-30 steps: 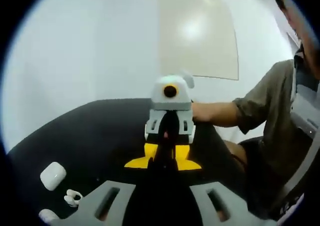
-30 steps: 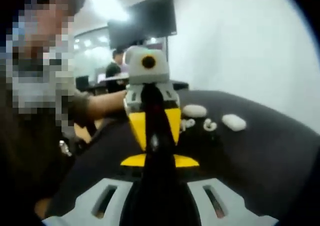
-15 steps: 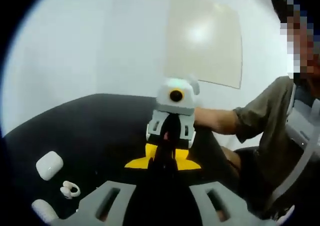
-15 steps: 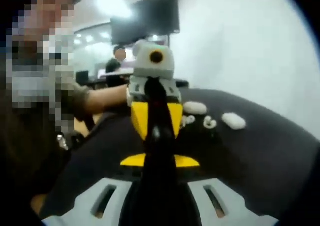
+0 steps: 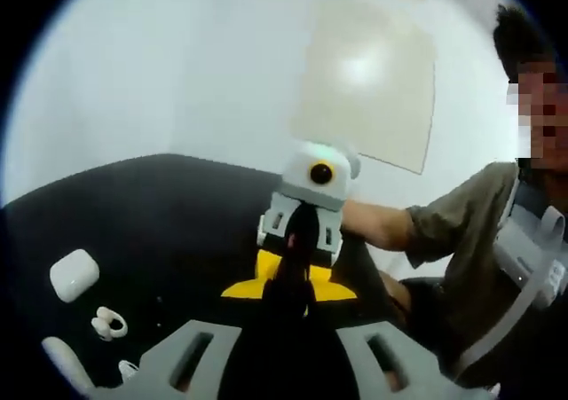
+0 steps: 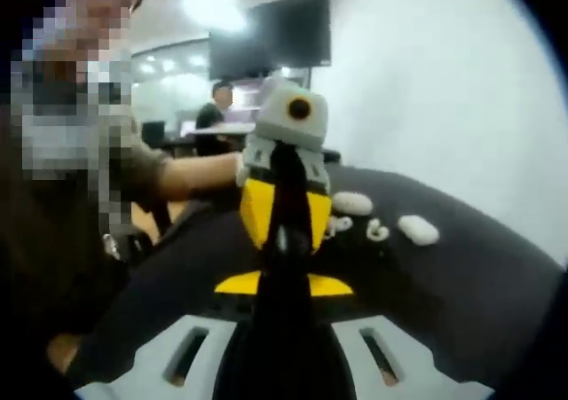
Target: Pick up three earphones and place each one into its charging case using tactile feedback, ensure that each earphone is properly inserted and securely positioned inside the case.
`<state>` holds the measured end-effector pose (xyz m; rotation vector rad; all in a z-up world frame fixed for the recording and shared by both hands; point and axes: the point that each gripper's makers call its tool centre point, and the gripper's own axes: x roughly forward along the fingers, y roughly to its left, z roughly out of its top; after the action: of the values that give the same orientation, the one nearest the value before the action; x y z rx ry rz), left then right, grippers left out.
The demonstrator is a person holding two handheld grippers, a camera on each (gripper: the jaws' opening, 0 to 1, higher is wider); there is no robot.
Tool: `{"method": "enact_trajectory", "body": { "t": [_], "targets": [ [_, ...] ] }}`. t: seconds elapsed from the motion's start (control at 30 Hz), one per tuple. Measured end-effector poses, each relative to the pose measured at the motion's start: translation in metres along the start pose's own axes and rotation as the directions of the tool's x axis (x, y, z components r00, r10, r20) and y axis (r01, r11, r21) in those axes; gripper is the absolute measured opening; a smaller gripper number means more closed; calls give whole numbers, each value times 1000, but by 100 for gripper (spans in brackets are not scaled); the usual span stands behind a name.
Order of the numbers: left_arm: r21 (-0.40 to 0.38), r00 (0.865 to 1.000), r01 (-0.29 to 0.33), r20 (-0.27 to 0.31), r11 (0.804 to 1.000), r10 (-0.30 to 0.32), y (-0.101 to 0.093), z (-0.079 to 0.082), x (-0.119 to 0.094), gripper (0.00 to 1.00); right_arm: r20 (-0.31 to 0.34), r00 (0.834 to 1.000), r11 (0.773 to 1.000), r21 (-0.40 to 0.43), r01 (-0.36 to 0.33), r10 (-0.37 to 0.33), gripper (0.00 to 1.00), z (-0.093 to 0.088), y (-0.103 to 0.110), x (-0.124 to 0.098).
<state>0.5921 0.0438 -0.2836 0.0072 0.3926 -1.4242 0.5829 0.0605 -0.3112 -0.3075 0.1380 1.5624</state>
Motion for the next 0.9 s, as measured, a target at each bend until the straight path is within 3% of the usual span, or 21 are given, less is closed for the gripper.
{"method": "enact_trajectory", "body": {
  "t": [0.23,0.3,0.33,0.47,0.53,0.57,0.6,0.63,0.67,0.7,0.73,0.77,0.8,0.83,0.9],
  "targets": [
    [35,999,-21,37,999,20,1,5,-1,14,-2,1000,1000,0,5,-5,18,-1,-1,-1],
    [61,992,-96,90,993,91,13,16,-6,10,1,1000,1000,5,-19,19,18,0,3,-1],
    [108,988,-136,87,985,127,20,15,-9,8,12,1000,1000,19,-17,17,18,2,4,-1],
    [107,986,-134,113,985,122,21,21,-17,10,8,1000,999,39,-19,18,18,1,2,-3],
    [81,963,-197,205,977,177,33,40,-36,12,8,1000,999,51,-18,17,18,1,2,-3],
    [44,939,-238,264,970,219,42,51,-51,12,8,1000,998,55,-16,15,18,1,1,-3],
    [-21,897,-308,328,951,298,57,62,-72,11,8,1000,998,59,-13,13,18,1,1,-3],
    [-74,853,-384,352,920,384,75,65,-93,9,9,1000,998,62,-13,12,18,1,1,-3],
    [-100,822,-452,339,887,457,88,61,-110,7,9,1000,998,64,-12,12,18,1,0,-3],
    [-107,810,-485,319,868,492,93,56,-119,3,10,1000,998,63,-12,12,18,1,0,-3],
    [-131,808,-477,323,869,492,94,55,-124,1,10,1000,998,63,-13,12,18,1,-1,-3],
    [-164,816,-447,328,879,476,91,54,-124,1,11,1000,998,62,-14,13,18,1,-1,-4],
    [-169,857,-377,310,911,412,83,50,-118,2,11,1000,998,62,-14,14,18,1,-1,-3],
    [-144,882,-352,280,925,379,77,46,-112,3,12,1000,998,63,-16,15,18,1,-1,-3],
    [-53,906,-362,213,930,365,71,37,-99,4,12,1000,998,64,-16,16,18,1,-1,-3]
  ]
}}
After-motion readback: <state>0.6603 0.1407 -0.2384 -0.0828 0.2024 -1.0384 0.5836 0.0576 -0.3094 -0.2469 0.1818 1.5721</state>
